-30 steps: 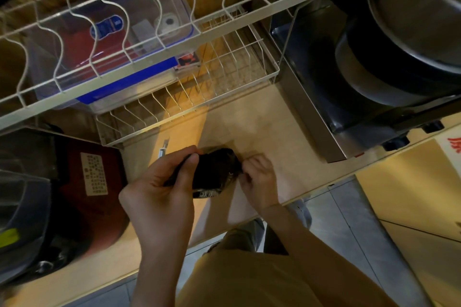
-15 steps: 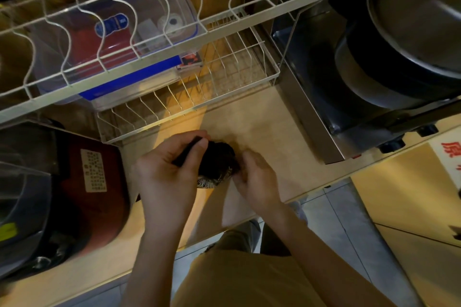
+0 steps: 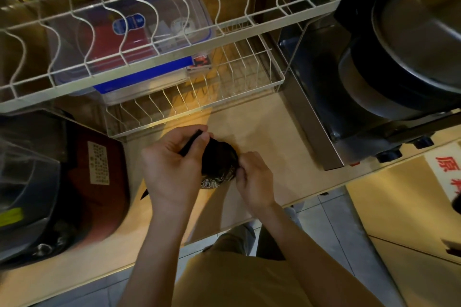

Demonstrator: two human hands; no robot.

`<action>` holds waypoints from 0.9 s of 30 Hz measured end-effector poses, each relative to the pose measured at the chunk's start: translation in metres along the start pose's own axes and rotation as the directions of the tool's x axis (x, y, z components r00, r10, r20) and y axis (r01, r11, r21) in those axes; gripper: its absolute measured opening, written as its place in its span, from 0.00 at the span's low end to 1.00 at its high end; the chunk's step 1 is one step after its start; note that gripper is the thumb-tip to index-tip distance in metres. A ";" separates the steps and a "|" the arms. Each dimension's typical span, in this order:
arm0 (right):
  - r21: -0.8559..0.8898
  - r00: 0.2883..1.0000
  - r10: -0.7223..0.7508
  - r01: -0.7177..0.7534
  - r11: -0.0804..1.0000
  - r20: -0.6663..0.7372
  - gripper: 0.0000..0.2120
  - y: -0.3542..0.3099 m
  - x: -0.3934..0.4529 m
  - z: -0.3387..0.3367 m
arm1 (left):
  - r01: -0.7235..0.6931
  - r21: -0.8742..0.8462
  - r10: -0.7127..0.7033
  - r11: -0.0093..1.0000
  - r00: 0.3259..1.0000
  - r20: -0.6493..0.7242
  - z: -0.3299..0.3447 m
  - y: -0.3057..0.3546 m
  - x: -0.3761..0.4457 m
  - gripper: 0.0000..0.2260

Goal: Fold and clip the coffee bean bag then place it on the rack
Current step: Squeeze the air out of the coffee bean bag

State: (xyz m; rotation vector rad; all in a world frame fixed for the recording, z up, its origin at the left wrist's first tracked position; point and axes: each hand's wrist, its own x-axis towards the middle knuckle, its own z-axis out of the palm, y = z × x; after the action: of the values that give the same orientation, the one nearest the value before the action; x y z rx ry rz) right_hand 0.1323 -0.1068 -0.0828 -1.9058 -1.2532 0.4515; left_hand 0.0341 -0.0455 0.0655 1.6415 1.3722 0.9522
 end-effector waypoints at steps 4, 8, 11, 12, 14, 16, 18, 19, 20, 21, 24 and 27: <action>-0.053 0.992 -0.031 0.038 0.998 0.123 0.06 0.002 0.002 -0.007 | -0.199 0.129 0.181 0.972 0.974 0.138 -0.002 0.003 0.006 0.08; -0.013 0.938 0.194 -0.198 0.980 0.286 0.12 0.001 0.014 -0.018 | -0.222 0.134 0.202 0.966 0.968 0.149 0.000 0.003 0.011 0.06; 0.341 0.854 0.235 -0.418 0.842 0.465 0.37 -0.015 0.023 -0.035 | -0.155 0.126 0.135 0.980 0.979 0.153 0.000 0.002 0.016 0.06; 0.420 0.826 0.207 -0.462 0.781 0.524 0.45 -0.021 0.027 -0.041 | -0.151 0.130 0.126 0.980 0.975 0.184 0.000 0.003 0.018 0.06; 0.447 0.780 0.122 -0.471 0.760 0.614 0.56 -0.031 0.035 -0.048 | -0.168 0.133 0.129 0.977 0.957 0.260 -0.001 0.007 0.020 0.06; 0.412 0.753 0.040 -0.403 0.817 0.657 0.58 -0.034 0.044 -0.047 | -0.164 0.114 0.119 0.980 0.938 0.326 -0.005 0.011 0.023 0.08; 0.377 0.731 0.010 -0.364 0.852 0.683 0.53 -0.034 0.050 -0.044 | -0.107 0.023 0.092 0.994 0.932 0.350 -0.015 0.009 0.027 0.14; 0.371 0.732 0.013 -0.360 0.856 0.681 0.48 -0.033 0.053 -0.042 | -0.084 -0.036 0.091 0.996 0.942 0.322 -0.023 0.004 0.028 0.17; 0.367 0.741 0.018 -0.354 0.860 0.672 0.43 -0.032 0.055 -0.043 | -0.075 -0.089 0.096 0.993 0.960 0.262 -0.031 -0.002 0.028 0.19; 0.359 0.746 0.022 -0.346 0.867 0.666 0.40 -0.031 0.057 -0.044 | -0.069 -0.137 0.093 0.988 0.979 0.179 -0.039 -0.009 0.025 0.19; 0.338 0.756 0.031 -0.328 0.882 0.654 0.37 -0.027 0.063 -0.043 | 0.034 -0.285 -0.044 0.958 0.999 -0.027 -0.049 -0.044 0.004 0.10; 0.316 0.760 0.043 -0.320 0.893 0.649 0.38 -0.025 0.067 -0.042 | 0.264 -0.347 -0.264 0.900 0.963 0.050 -0.040 -0.087 -0.018 0.09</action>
State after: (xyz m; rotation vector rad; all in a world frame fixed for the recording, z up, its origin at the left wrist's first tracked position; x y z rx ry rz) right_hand 0.1746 -0.0602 -0.0290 -1.5499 -1.2304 1.4472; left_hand -0.0400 -0.0490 0.0022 1.1556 1.2961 0.9673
